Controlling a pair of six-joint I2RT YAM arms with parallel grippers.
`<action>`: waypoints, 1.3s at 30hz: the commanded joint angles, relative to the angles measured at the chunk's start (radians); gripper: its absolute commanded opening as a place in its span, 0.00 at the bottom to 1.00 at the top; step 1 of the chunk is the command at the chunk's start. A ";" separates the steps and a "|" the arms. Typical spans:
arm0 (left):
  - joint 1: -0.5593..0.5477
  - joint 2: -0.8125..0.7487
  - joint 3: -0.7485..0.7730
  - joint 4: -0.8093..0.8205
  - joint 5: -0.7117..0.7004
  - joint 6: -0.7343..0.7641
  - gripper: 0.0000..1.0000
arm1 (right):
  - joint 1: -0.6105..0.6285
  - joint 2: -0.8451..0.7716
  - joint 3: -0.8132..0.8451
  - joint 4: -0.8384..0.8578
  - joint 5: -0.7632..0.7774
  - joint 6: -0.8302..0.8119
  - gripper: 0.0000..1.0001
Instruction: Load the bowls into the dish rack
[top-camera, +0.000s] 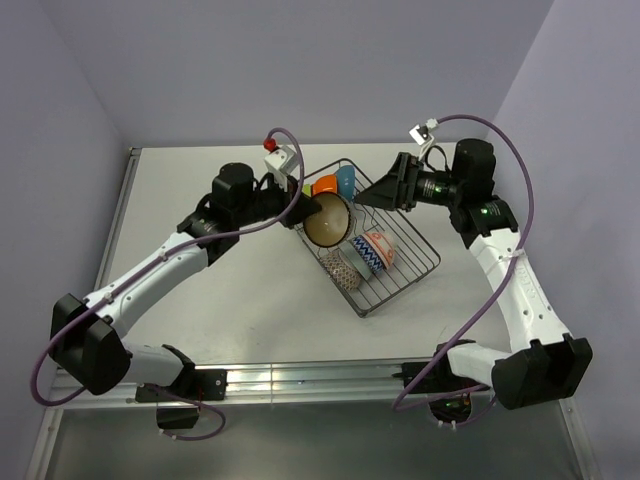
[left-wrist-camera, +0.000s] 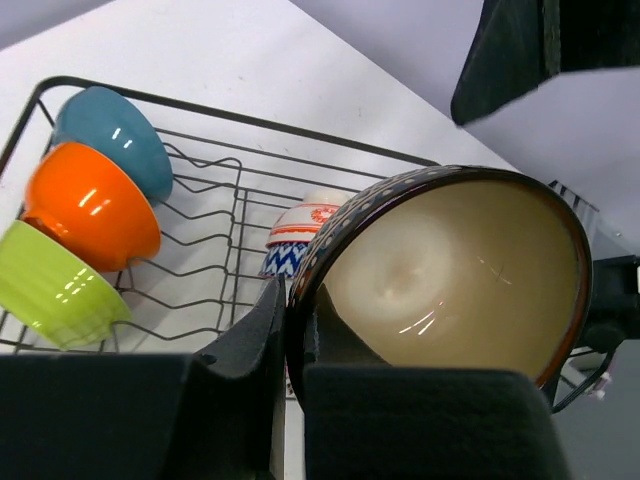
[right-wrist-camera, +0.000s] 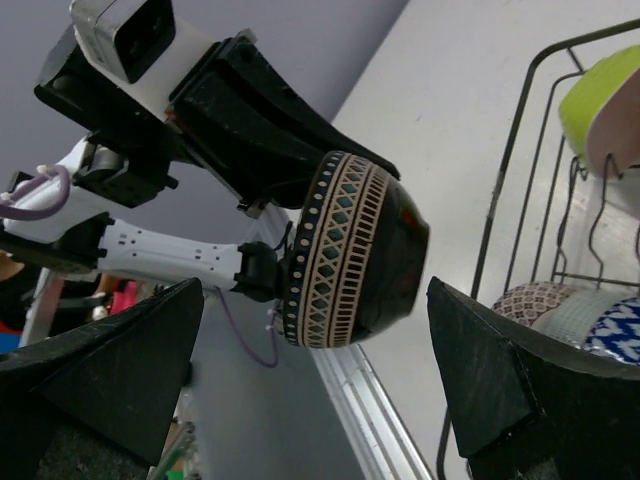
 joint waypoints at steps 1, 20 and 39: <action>-0.005 0.008 0.069 0.155 0.016 -0.115 0.00 | 0.020 -0.021 -0.027 0.093 -0.035 0.108 1.00; 0.015 0.036 0.066 0.256 0.082 -0.234 0.00 | 0.081 -0.007 -0.134 0.194 -0.016 0.237 1.00; 0.017 0.045 0.071 0.221 0.082 -0.211 0.00 | 0.116 0.032 -0.128 0.187 -0.067 0.244 0.16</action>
